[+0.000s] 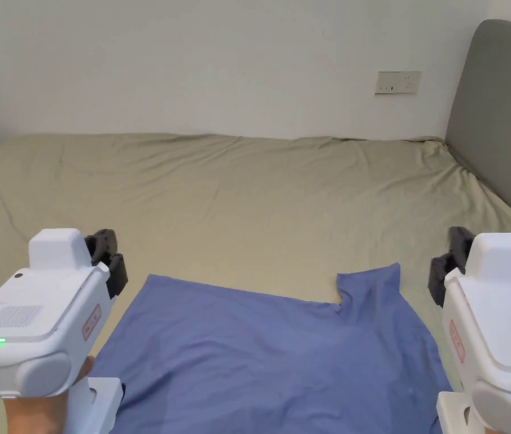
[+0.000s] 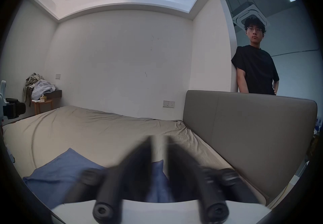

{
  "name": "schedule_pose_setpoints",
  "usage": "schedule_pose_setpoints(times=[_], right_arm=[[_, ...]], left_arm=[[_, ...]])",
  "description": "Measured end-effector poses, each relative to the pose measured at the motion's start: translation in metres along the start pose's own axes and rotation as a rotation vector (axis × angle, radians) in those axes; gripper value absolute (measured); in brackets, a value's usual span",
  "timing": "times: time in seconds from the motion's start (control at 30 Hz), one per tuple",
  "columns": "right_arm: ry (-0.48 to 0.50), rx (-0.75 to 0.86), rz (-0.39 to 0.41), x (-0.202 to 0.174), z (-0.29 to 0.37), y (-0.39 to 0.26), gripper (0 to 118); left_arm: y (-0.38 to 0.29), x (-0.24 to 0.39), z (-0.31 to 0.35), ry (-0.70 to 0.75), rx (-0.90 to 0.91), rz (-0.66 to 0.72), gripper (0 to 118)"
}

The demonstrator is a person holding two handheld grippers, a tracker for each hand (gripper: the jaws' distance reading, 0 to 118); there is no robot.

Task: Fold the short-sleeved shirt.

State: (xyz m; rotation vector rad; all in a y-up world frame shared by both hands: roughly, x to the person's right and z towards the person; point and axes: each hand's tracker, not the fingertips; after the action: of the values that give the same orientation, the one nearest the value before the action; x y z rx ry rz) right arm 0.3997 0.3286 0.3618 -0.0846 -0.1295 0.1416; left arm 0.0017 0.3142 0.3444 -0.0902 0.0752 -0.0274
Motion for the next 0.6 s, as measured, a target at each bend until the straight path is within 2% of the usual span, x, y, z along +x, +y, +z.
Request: schedule_pose_setpoints(times=[0.23,0.47,0.6], right_arm=[[0.001,-0.019,0.009,-0.003,-0.027,-0.002,2],[-0.019,-0.067,0.018,0.001,-0.081,-0.014,2],[-0.035,-0.109,0.028,0.003,-0.113,-0.027,2]], left_arm=[[-0.003,0.001,-0.062,-0.041,-0.146,0.018,0],[-0.021,-0.012,-0.199,-0.148,-0.505,0.075,0],[-0.057,-0.014,-0.271,-0.167,-0.665,-0.004,0]])
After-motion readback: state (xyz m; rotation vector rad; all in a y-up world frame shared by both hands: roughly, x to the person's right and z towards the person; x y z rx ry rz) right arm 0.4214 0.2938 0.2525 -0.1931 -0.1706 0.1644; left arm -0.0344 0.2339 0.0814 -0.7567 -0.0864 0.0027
